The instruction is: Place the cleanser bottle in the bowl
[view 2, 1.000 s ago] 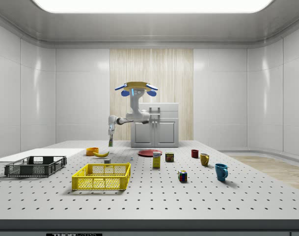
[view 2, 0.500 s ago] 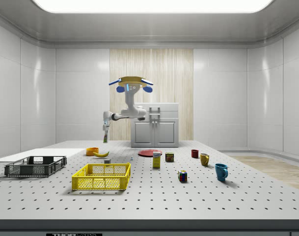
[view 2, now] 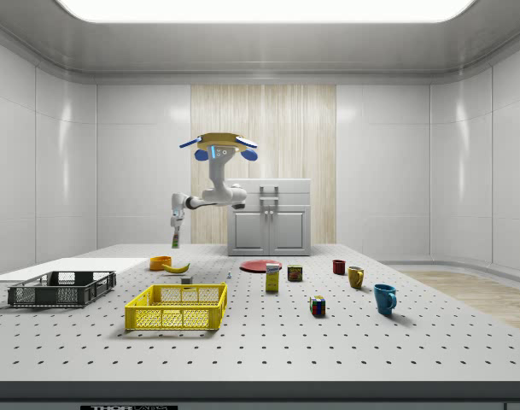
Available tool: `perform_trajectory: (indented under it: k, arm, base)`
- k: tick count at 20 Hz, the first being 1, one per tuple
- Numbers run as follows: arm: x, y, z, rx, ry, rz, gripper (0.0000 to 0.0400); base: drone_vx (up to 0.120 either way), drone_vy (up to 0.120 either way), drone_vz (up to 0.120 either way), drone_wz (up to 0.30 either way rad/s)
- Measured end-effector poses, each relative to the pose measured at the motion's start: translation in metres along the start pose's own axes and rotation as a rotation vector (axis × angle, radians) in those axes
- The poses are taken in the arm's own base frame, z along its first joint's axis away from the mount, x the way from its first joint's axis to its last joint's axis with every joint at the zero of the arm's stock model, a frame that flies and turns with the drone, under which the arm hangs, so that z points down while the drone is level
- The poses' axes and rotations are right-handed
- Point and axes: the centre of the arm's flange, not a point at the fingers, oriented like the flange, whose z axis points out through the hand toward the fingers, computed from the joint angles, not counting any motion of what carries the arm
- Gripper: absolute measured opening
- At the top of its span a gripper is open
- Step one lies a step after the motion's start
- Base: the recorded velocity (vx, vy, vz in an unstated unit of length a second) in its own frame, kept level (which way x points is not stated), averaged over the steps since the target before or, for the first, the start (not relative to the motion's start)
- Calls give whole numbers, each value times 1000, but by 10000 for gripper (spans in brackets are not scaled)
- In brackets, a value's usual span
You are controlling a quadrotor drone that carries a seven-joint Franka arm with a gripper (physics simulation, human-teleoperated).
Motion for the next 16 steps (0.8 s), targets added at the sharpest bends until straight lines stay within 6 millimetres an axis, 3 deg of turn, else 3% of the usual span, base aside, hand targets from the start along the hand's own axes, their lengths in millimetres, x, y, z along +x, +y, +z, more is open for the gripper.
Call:
perform_trajectory:
  k: [11, 16]
  arm:
    - [0, 0, 0, 0, 0, 0, 124]
    - [0, 0, 0, 0, 0, 0, 124]
  base:
    - [120, 0, 0, 0]
    - [16, 24, -112, 0]
